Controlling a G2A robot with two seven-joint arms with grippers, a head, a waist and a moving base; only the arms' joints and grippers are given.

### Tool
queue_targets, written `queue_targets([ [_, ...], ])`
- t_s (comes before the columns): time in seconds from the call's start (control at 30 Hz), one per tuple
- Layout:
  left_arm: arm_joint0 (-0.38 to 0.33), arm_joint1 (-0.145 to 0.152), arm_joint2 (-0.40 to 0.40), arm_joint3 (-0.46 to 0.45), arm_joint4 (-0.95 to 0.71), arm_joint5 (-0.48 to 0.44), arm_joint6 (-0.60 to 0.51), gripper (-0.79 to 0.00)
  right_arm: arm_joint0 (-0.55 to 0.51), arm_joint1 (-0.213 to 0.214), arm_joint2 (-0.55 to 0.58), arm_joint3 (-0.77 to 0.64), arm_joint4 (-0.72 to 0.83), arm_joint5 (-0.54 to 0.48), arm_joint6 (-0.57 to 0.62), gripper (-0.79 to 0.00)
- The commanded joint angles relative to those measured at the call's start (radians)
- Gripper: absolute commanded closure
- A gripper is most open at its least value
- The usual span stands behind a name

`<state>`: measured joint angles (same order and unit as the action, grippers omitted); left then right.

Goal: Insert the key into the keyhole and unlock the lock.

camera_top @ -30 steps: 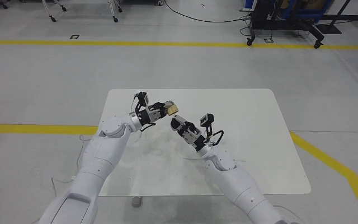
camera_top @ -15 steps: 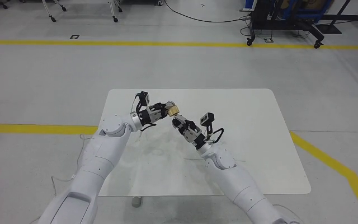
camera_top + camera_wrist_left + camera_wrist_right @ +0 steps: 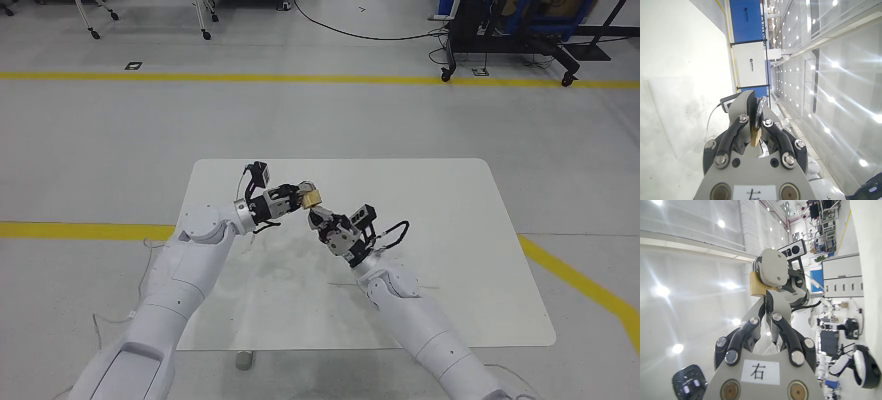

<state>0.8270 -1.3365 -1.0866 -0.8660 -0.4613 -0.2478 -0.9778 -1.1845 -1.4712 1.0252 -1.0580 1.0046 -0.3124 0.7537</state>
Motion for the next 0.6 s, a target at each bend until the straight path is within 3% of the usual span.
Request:
queue_targets([
  [0.0,0.004,0.001,-0.005,-0.005,-0.004,-0.016,-0.001,0.0,0.007,-0.001,0.012,0.019,0.078,0.049,0.073,0.0],
  [0.2,0.01,0.003,-0.009,-0.015,-0.003,-0.034,-0.008,0.0,0.033,-0.01,0.026,0.084,0.223,0.196,0.208,0.0],
  [0.3,0.014,0.004,-0.012,-0.021,-0.005,-0.046,-0.004,0.0,0.05,-0.011,0.024,0.109,0.174,0.149,0.199,0.0],
  [0.4,0.017,0.005,-0.016,-0.022,-0.008,-0.044,-0.002,0.0,0.056,-0.01,0.021,0.111,0.088,0.063,0.175,-0.486],
  [0.43,0.017,0.005,-0.017,-0.023,-0.007,-0.043,0.0,0.0,0.057,-0.008,0.021,0.108,0.042,0.026,0.161,-0.742],
  [0.47,0.018,0.005,-0.018,-0.023,-0.007,-0.04,0.001,0.0,0.056,-0.004,0.023,0.105,-0.01,-0.014,0.14,-0.785],
  [0.57,0.018,0.006,-0.016,-0.024,0.003,-0.033,0.012,0.0,0.037,0.01,0.041,0.069,-0.188,-0.141,0.045,-0.785],
])
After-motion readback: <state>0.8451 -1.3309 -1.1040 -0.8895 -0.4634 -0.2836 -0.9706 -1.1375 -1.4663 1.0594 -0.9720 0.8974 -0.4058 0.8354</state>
